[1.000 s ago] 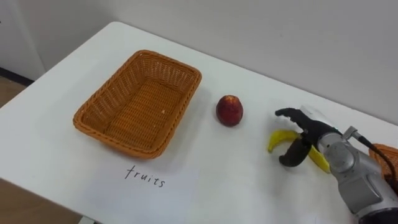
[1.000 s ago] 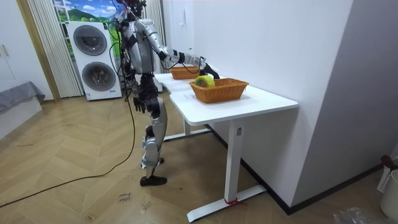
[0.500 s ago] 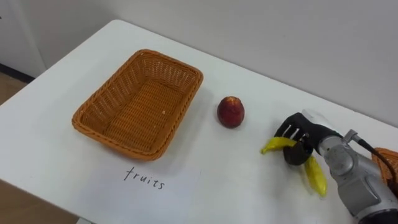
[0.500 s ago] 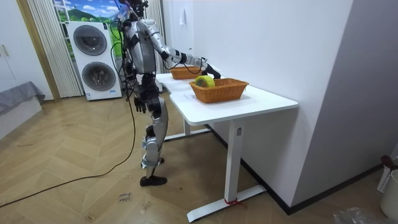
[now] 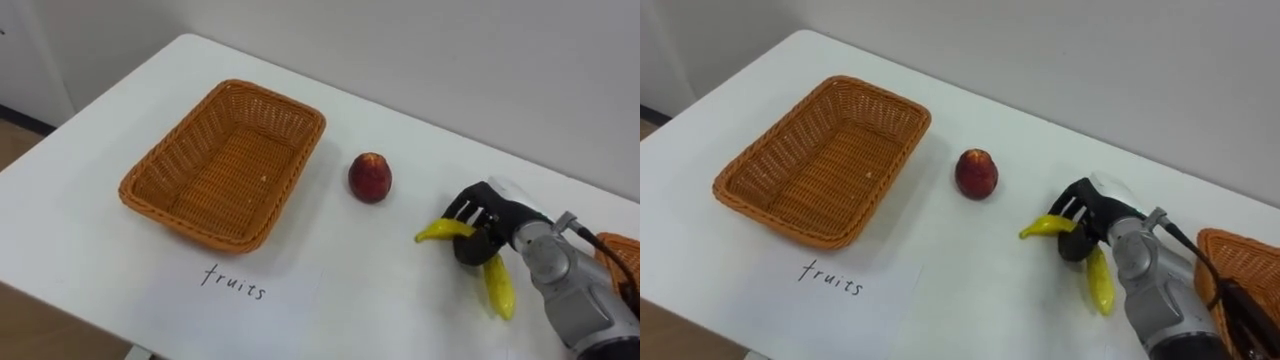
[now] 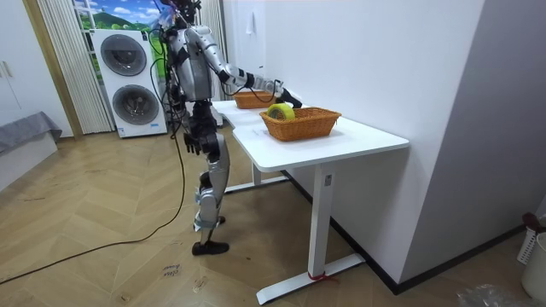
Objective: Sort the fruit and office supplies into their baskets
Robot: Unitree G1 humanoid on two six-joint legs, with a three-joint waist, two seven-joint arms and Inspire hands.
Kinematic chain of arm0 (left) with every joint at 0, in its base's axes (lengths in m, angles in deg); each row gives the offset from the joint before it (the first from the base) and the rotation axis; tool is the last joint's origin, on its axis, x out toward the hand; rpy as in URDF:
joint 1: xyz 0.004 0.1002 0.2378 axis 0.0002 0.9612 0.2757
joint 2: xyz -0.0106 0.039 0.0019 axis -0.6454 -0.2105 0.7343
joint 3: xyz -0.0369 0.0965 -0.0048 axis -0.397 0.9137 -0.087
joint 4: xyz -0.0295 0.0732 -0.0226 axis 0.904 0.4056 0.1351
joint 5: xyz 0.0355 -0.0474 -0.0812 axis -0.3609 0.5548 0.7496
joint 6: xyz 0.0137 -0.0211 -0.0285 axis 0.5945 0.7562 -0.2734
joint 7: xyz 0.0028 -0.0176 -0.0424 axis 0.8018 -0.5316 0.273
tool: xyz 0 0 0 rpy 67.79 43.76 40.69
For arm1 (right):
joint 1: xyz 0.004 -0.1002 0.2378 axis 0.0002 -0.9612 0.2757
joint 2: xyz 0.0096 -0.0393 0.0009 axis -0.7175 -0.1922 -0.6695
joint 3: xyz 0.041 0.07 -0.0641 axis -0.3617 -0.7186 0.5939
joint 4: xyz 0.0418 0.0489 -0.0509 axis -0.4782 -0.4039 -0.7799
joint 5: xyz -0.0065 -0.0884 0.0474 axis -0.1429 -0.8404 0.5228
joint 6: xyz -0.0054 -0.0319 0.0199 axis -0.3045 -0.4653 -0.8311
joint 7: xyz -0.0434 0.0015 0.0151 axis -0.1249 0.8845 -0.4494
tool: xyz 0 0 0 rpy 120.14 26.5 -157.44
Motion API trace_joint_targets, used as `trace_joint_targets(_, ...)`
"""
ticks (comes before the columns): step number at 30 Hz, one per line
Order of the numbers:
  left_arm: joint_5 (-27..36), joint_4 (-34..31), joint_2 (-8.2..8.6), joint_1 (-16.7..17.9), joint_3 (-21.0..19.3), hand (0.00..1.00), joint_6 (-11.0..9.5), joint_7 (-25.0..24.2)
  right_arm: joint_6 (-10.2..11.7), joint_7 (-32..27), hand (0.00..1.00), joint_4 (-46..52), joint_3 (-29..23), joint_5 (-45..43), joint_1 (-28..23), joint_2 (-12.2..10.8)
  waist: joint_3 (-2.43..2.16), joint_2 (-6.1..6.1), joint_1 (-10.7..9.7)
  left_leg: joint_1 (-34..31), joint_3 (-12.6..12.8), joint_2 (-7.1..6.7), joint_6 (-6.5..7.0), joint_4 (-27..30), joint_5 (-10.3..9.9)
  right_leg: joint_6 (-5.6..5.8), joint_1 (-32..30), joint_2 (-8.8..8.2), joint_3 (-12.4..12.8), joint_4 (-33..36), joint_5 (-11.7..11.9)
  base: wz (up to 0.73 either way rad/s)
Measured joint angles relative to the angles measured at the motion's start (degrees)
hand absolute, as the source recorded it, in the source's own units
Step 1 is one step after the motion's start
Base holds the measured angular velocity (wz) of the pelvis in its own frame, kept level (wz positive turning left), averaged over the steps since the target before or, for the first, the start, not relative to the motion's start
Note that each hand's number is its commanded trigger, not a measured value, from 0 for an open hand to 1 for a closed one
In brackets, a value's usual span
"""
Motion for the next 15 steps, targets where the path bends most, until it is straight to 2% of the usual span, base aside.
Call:
trace_joint_targets(7, 0.08, 0.05, 0.3, -0.73, 0.53, 0.0, -0.01, 1.69, -0.74, 3.61, 1.0, 6.64, 0.11, -0.23, -0.14, 0.08, 0.29, 0.47, -0.71, -0.39, 1.02, 0.12, 0.04, -0.51, 0.04, 0.0, -1.19, -0.01, 0.84, 0.16, 0.0, -0.08)
trace_joint_targets(8, 0.06, 0.09, 0.47, -0.69, 0.64, 0.0, -0.01, 1.68, -0.81, 4.25, 1.0, 8.37, 0.11, -0.24, -0.13, 0.09, 0.1, 0.21, -0.96, -0.4, 1.29, 0.1, 0.14, -0.79, 0.12, 0.0, -1.37, -0.04, 1.38, 0.18, 0.0, -0.14)
trace_joint_targets(15, 0.26, 0.0, 0.86, -0.7, -0.81, 0.0, -0.31, 1.75, -0.7, 4.64, 1.0, 18.92, -0.03, -0.32, 0.11, 0.3, -0.1, -0.09, -2.5, 0.12, 1.57, 0.04, 0.27, -1.06, 0.36, 0.0, -1.88, -0.15, 2.88, 0.14, 0.0, -0.04)
